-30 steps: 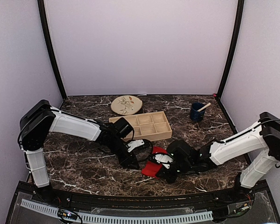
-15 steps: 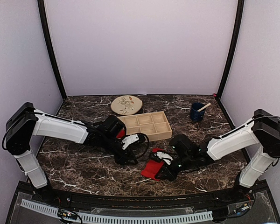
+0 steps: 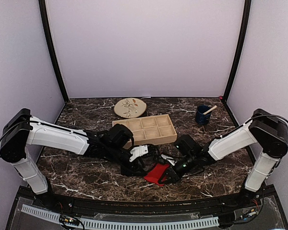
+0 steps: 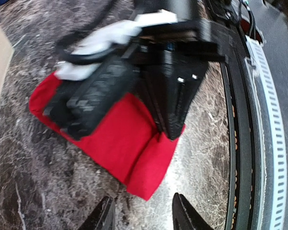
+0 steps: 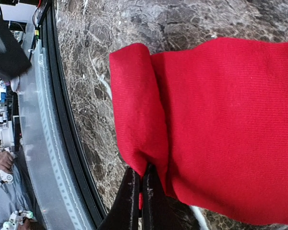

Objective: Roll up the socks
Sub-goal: Roll the sock at the center of the board.

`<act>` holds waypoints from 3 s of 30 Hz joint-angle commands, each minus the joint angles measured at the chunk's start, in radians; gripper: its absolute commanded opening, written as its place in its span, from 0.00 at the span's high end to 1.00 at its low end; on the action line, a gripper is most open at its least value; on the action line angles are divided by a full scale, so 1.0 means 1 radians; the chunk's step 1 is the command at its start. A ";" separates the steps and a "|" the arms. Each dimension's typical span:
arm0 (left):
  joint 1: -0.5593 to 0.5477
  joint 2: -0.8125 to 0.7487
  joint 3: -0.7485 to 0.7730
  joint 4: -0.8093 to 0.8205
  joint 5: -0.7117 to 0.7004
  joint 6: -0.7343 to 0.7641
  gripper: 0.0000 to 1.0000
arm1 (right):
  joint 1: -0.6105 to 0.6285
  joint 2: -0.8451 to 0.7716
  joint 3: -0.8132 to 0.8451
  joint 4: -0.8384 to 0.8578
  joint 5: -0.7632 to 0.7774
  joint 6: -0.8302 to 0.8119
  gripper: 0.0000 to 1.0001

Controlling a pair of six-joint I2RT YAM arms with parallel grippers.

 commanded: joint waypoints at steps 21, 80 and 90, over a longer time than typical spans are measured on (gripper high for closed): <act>-0.127 0.078 0.035 -0.027 -0.163 0.228 0.56 | -0.033 0.057 0.012 -0.026 -0.126 0.052 1.00; -0.125 0.273 0.244 -0.244 -0.059 0.251 1.00 | -0.126 -0.068 -0.082 -0.044 -0.011 0.079 0.70; -0.068 0.355 0.355 -0.394 0.062 0.203 1.00 | -0.135 -0.209 -0.164 -0.003 0.130 0.111 0.67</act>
